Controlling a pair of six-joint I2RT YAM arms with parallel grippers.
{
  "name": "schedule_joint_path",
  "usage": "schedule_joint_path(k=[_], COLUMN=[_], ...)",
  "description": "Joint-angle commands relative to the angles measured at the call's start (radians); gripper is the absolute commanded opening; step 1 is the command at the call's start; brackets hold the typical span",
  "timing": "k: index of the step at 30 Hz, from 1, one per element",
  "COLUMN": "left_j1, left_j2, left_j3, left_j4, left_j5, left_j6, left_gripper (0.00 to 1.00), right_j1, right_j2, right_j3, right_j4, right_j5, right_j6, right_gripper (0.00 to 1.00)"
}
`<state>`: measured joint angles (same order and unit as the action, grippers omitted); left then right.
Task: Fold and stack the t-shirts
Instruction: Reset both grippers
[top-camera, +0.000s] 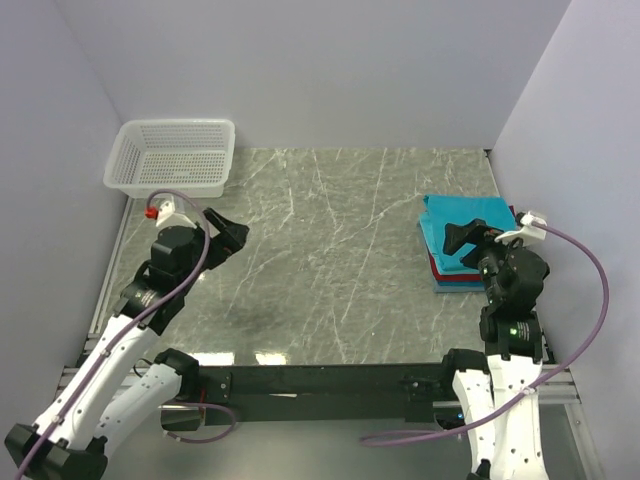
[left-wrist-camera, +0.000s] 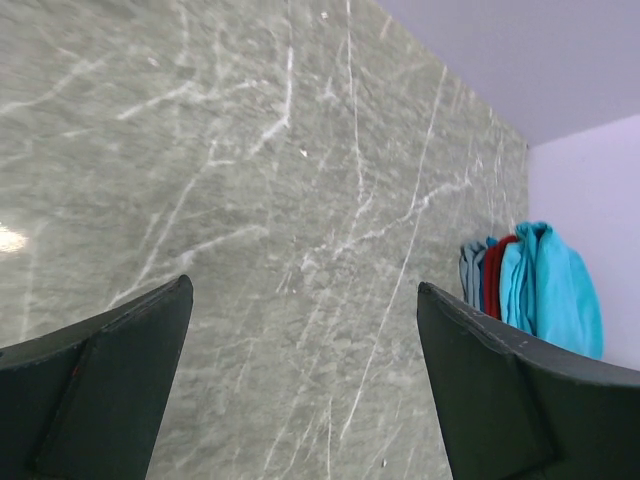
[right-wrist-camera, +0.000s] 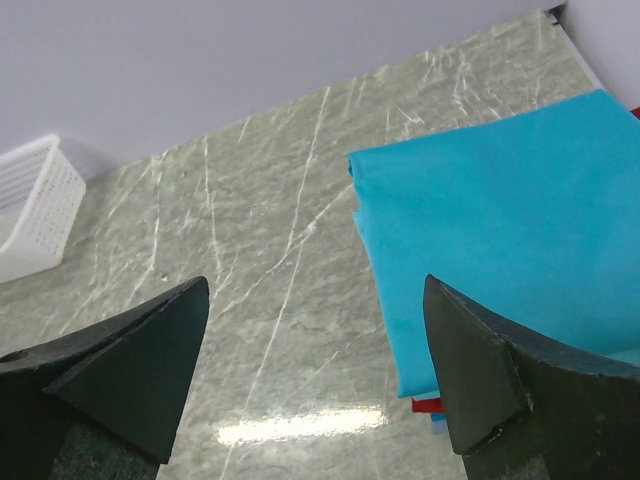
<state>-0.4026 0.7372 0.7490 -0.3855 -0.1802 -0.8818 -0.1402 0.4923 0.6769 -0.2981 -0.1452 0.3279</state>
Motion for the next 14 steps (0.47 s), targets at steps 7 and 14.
schedule_joint_path(k=[7, 14], left_j1=[-0.004, -0.004], left_j2=[-0.108, -0.116], left_j3=[0.078, 0.119], left_j4=[-0.162, -0.211], left_j5=[-0.177, -0.209], left_j6=[-0.037, -0.046], left_gripper=[1.00, 0.99], right_j1=[-0.006, -0.006], right_j2=[-0.011, -0.027], right_j3=[-0.023, -0.030], right_j4=[0.025, 0.034], right_j5=[0.016, 0.042], right_j6=[0.026, 0.045], right_gripper=[0.93, 0.93])
